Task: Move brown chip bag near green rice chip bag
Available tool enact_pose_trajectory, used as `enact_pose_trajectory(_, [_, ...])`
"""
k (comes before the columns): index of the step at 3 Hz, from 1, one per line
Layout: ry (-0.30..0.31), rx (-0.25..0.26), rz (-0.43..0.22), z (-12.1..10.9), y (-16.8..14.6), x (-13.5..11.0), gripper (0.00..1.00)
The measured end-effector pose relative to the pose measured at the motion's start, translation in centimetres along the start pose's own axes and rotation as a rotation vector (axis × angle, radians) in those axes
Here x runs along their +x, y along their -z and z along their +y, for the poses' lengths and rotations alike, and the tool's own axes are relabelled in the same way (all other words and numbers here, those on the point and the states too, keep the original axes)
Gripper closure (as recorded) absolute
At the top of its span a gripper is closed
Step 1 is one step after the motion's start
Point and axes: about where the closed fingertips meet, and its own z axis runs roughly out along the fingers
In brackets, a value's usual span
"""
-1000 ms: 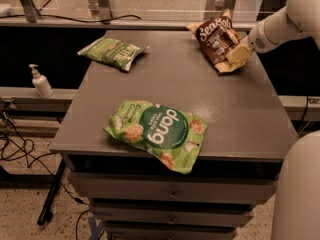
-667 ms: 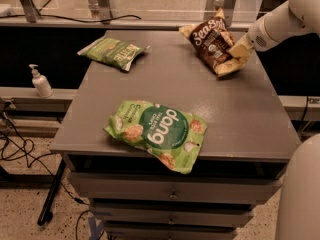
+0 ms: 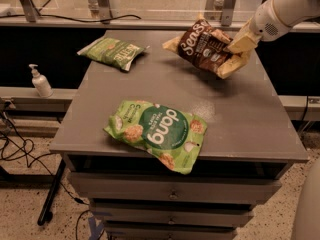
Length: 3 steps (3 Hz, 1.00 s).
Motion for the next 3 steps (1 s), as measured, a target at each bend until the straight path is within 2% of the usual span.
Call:
enact_pose_trajectory(1, [0.052,-0.085,-0.011,3.3,2.5,-1.0,1.0])
enact_pose_trajectory(2, [0.067,-0.166,-0.018,6.6,4.6,-1.2,1.0])
enact_pose_trajectory(3, [0.007,-0.246,-0.014,9.9,6.3,-0.1,1.0])
